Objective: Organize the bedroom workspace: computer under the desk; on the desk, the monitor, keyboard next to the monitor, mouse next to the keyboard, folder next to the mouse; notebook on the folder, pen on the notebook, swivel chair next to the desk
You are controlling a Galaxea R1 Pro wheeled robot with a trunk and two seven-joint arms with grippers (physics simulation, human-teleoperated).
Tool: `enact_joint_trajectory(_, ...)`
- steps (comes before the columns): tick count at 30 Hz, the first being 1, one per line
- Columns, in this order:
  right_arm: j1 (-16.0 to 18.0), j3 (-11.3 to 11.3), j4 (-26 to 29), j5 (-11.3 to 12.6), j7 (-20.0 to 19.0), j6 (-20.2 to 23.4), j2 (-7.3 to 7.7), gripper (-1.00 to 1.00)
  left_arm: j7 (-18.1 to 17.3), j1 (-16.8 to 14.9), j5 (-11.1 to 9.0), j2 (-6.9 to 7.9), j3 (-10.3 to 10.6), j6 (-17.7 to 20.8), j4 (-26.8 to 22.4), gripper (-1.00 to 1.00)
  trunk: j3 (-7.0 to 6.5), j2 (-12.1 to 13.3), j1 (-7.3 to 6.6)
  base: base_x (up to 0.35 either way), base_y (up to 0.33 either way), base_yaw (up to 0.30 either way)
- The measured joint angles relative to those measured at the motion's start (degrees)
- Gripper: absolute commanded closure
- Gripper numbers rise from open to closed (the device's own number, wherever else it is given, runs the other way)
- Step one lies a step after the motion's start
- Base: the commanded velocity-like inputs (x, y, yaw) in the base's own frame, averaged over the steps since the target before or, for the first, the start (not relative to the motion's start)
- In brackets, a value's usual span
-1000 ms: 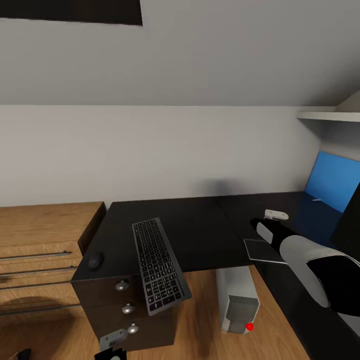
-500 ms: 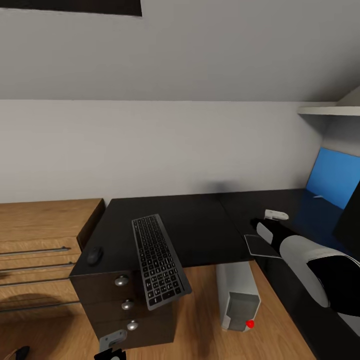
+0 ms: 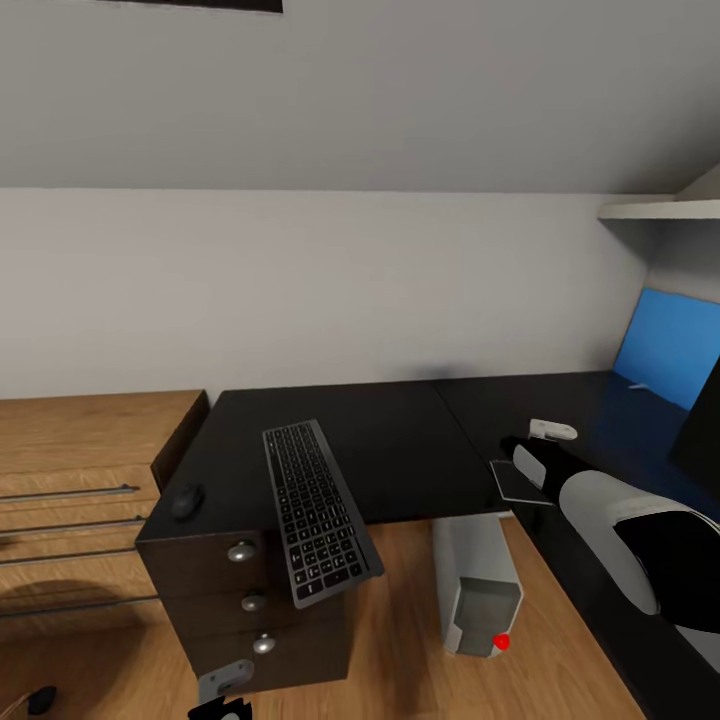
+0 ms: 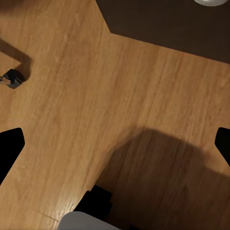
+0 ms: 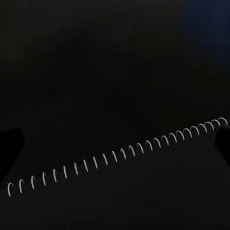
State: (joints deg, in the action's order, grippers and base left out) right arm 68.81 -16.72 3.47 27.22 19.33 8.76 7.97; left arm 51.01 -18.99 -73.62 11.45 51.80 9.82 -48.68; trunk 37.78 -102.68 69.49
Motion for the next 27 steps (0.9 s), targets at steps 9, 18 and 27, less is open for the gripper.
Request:
enact_joint_trajectory(9,0.0,0.0,-0.02,0.01,0.0,0.0,0.03,-1.0,0.0,0.0,-0.02,0.0,0.0,0.0,0.07,-1.0,1.62,-3.61,1.98,0.0,0.0,0.0)
enact_joint_trajectory(18,0.0,-0.01,-0.02,-0.04,0.0,-0.06,0.0,-1.0,-0.03,0.0,0.01,0.03,2.17,-0.03,0.09,-1.0,1.98,-4.43,2.42,0.0,0.0,0.0)
enact_joint_trajectory(27,0.0,-0.01,-0.02,-0.07,0.0,-0.09,0.0,-1.0,0.06,0.0,0.1,0.03,5.86,-0.16,0.09,-1.0,1.98,-4.43,2.4,0.108,0.0,0.0)
